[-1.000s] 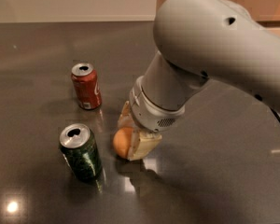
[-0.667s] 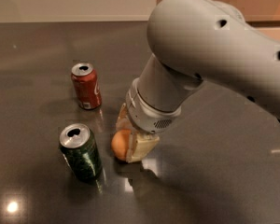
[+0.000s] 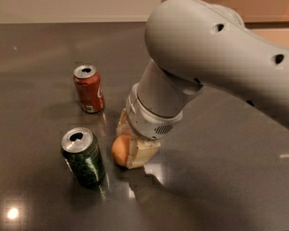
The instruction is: Move orange near green can
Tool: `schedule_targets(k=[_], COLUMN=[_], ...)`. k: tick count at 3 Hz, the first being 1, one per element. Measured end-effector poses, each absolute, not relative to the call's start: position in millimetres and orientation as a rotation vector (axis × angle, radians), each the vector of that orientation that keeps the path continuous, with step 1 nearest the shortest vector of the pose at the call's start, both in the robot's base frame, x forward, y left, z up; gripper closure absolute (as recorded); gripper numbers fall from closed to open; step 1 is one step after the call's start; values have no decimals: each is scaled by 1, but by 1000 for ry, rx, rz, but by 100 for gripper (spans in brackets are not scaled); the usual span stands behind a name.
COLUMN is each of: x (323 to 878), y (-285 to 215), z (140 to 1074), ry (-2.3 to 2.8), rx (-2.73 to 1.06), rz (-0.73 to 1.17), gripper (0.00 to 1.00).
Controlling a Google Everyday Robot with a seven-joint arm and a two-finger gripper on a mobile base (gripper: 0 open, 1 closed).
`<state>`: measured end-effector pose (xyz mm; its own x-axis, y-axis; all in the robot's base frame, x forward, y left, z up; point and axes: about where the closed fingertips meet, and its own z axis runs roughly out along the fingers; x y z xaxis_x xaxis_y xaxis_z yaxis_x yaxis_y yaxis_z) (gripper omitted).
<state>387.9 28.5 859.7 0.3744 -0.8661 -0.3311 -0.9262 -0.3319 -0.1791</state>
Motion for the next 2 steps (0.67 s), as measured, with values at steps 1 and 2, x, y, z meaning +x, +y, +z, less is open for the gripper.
schedule_targets(k=[1,2], x=[388,387], y=[29,29], z=[858,859], ry=[1573,1570], rx=[-2305,-2306], rz=[256,252], gripper=[15,0])
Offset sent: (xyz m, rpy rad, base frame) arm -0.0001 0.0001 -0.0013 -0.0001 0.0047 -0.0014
